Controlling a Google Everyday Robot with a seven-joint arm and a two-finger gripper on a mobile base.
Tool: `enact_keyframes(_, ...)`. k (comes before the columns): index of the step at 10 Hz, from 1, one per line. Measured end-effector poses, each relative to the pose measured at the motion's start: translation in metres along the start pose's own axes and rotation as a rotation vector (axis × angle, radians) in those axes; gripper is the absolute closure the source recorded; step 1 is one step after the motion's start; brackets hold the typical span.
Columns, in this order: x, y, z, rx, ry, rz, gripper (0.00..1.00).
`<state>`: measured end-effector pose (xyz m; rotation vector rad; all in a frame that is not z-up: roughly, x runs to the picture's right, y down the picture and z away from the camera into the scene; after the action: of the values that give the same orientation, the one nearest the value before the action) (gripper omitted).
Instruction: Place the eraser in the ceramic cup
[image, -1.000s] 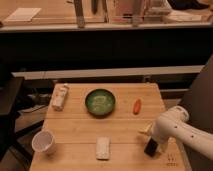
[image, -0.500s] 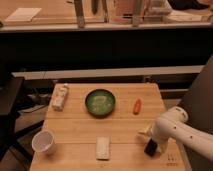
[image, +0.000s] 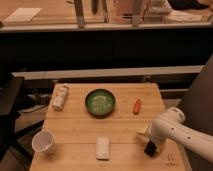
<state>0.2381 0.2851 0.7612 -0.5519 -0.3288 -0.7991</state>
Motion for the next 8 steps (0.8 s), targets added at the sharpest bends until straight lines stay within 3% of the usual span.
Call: enact_keyframes(8,-0.0044,0.0009,0.0089,0.017,-0.009,0.002,0.20)
